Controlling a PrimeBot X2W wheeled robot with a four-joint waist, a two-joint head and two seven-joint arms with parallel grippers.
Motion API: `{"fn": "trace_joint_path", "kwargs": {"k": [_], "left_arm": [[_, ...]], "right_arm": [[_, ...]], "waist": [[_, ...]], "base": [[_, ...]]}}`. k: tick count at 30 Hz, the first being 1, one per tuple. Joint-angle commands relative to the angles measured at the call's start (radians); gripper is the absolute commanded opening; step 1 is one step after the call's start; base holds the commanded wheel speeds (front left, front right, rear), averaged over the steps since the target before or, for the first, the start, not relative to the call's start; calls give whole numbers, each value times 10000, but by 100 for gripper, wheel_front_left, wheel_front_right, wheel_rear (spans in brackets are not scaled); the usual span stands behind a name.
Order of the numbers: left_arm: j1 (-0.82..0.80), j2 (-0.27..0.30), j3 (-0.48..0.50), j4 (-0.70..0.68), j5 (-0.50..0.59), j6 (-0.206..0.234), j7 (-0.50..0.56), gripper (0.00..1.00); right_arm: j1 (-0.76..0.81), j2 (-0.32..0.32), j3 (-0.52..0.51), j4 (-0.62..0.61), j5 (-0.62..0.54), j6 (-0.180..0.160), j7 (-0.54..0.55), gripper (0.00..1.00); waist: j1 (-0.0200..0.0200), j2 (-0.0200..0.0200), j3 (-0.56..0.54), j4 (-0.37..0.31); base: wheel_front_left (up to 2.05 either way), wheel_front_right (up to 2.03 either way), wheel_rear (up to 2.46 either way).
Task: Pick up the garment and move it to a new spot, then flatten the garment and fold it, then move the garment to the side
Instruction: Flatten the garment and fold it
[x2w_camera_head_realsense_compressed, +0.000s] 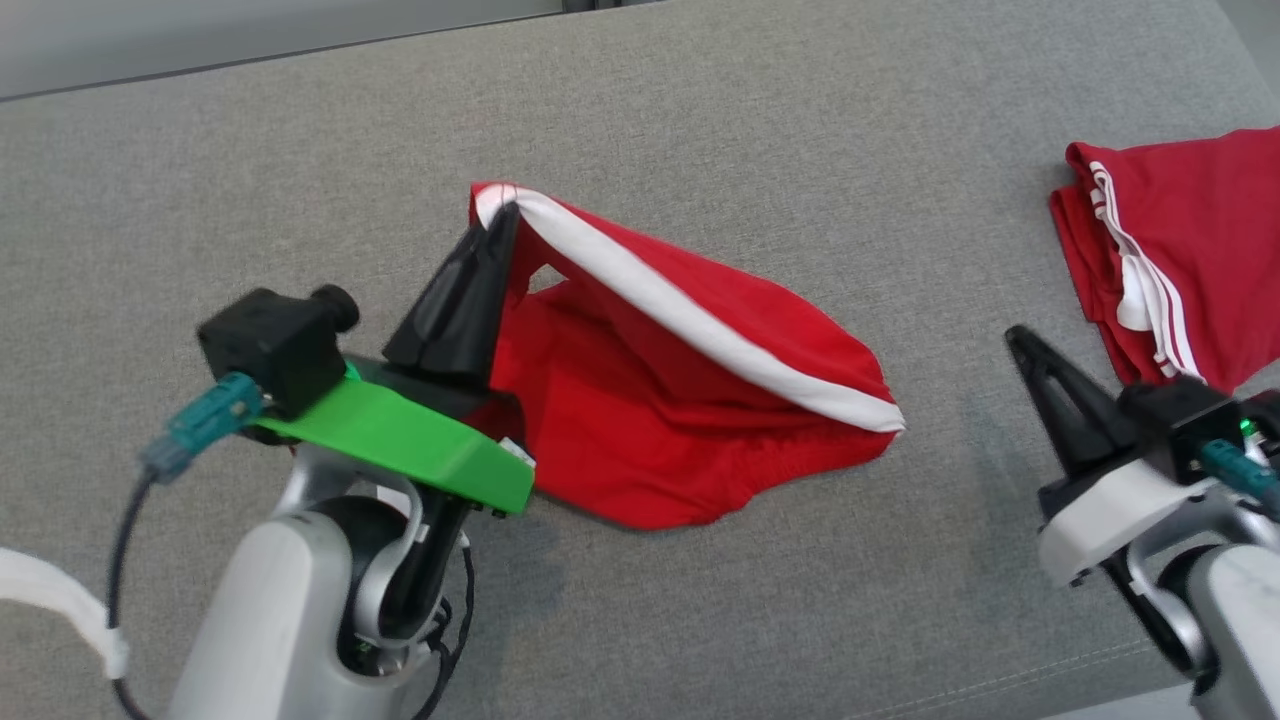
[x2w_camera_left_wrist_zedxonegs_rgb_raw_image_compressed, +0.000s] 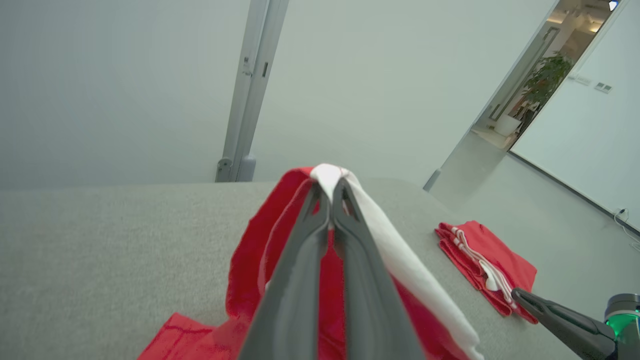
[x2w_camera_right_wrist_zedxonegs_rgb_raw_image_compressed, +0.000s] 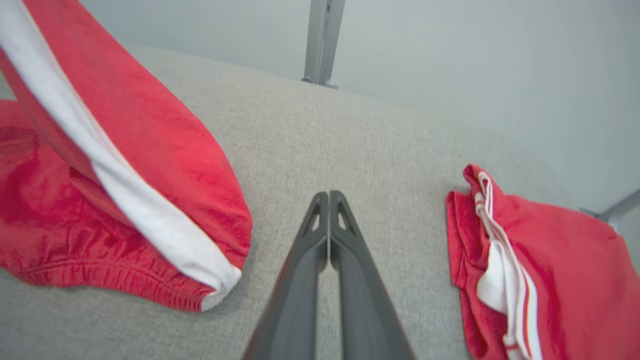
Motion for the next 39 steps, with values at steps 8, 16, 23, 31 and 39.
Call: {"fn": "trace_joint_path", "kwargs": {"k": [8,16,23,31,39], "left_arm": [[-1171,711,638,-2580,-440,351,1676,0],[-1088,1061,774,-2595,-548,471,2228,0],[487,1372,896,-1784,-145,843,2063,0],[2782,1032,1417,23,-320,1283,661,0],[3293,792,1489,1901,-467,1114,-211,6]], "right_arm": [[323,-1342,-1097,-3783,406,-8,2062,0],[709,-687,-517,-3993,444,-7,2089,0],[839,256,-497,-3062,-56,-7,1119,100],[1130,1116,-666,-1144,-644,-7,-228,100],[1335,1705,-790,348,-719,-7,-919,100]], "waist": [[0,0,101,77],[0,0,105,37],[0,0,263,-29],[0,0,361,129],[0,0,9,690]], "base": [[0,0,0],[0,0,0],[0,0,0],[0,0,0],[0,0,0]]}}
